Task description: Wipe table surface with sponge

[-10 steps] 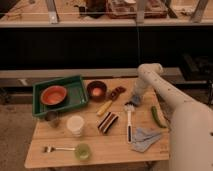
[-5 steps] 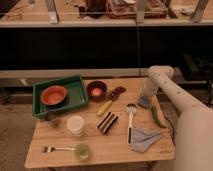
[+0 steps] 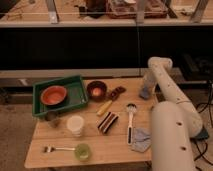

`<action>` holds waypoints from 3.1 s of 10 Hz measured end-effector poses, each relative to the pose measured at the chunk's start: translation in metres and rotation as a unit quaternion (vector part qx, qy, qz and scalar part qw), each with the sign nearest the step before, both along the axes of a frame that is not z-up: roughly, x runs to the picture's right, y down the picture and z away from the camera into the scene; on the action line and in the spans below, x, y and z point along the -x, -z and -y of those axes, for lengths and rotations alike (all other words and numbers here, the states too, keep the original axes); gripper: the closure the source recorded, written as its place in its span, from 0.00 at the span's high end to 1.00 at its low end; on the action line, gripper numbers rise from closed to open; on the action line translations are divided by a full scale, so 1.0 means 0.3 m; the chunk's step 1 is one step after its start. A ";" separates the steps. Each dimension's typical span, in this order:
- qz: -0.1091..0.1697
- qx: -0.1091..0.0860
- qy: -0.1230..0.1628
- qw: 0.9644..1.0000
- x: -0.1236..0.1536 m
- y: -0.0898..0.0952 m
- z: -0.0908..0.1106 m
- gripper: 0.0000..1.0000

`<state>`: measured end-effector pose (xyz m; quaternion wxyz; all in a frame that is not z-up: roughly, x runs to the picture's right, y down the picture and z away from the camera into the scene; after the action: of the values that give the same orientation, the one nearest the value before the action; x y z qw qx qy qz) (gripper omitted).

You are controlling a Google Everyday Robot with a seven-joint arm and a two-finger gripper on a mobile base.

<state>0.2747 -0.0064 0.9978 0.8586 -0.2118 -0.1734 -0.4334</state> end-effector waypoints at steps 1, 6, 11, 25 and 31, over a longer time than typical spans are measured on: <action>0.005 0.000 0.008 1.000 0.041 -0.011 0.013 0.02; 0.073 -0.011 0.042 0.996 0.294 0.058 -0.026 0.02; 0.084 -0.004 0.057 0.995 0.227 0.132 -0.167 0.02; 0.056 -0.011 0.028 0.998 0.231 0.031 -0.022 0.02; 0.102 -0.012 0.095 0.990 0.314 0.185 -0.190 0.02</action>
<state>0.1806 0.0506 0.9422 0.7940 -0.1716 -0.2342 -0.5342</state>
